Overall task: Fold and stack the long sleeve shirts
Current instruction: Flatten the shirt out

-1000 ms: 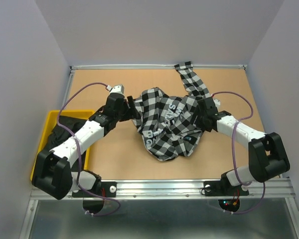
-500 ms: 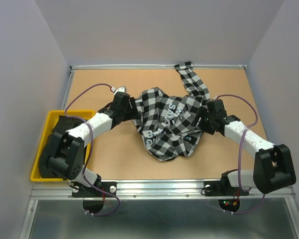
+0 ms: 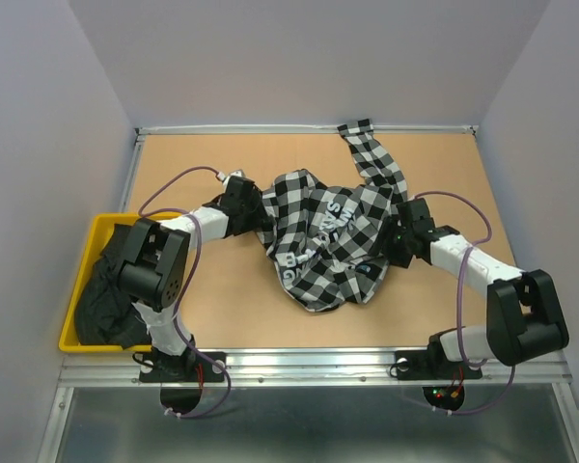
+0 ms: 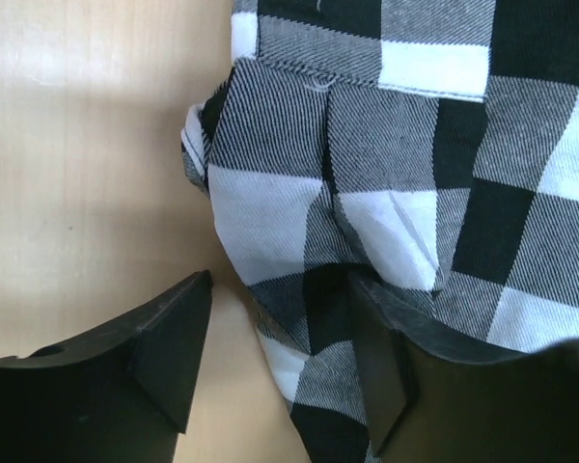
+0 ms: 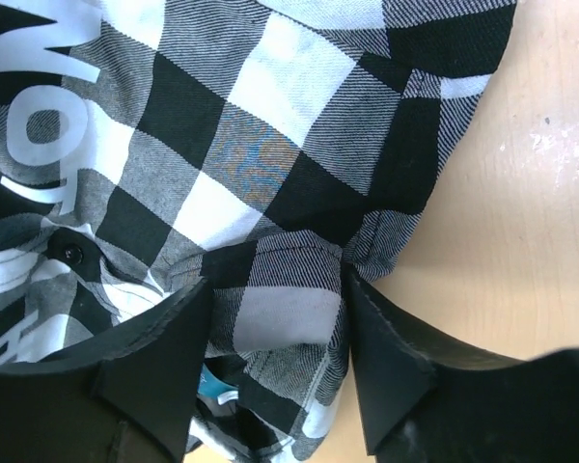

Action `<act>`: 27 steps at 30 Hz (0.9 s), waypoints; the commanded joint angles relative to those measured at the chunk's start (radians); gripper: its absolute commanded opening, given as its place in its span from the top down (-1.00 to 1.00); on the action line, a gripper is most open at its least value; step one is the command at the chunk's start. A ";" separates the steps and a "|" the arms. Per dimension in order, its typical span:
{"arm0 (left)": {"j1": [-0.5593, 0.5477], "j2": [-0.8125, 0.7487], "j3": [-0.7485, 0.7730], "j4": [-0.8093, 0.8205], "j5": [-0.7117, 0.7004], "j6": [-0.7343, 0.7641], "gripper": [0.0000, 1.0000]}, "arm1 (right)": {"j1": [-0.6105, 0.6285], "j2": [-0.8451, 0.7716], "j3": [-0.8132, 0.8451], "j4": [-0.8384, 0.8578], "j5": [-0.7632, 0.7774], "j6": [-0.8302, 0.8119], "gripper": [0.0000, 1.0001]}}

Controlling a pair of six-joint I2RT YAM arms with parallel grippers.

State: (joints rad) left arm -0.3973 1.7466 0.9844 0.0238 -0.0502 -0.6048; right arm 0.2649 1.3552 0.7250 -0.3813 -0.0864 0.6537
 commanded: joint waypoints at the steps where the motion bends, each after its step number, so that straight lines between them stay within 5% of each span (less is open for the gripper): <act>1: 0.005 0.025 0.053 0.044 0.024 -0.029 -0.33 | 0.000 0.019 -0.003 0.042 -0.010 0.007 -0.18; 7: 0.006 0.065 0.045 0.073 0.023 -0.041 -0.07 | 0.002 0.042 0.016 0.051 0.060 -0.015 0.51; 12: 0.015 0.080 0.022 0.082 0.010 -0.050 0.43 | -0.003 0.091 0.085 0.050 0.198 -0.055 0.98; 17: 0.041 0.027 -0.024 0.087 -0.017 -0.055 1.00 | -0.029 0.153 0.151 0.050 0.267 -0.068 0.99; 24: 0.075 -0.171 -0.075 0.030 -0.123 -0.010 1.00 | -0.107 0.223 0.263 0.050 0.280 -0.089 0.99; 27: 0.075 -0.231 -0.085 0.021 -0.152 0.022 1.00 | -0.113 0.240 0.292 0.048 0.281 -0.132 0.54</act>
State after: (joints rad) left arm -0.3199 1.6238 0.9047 0.0479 -0.1238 -0.6327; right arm 0.1654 1.5841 0.9348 -0.3660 0.1513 0.5751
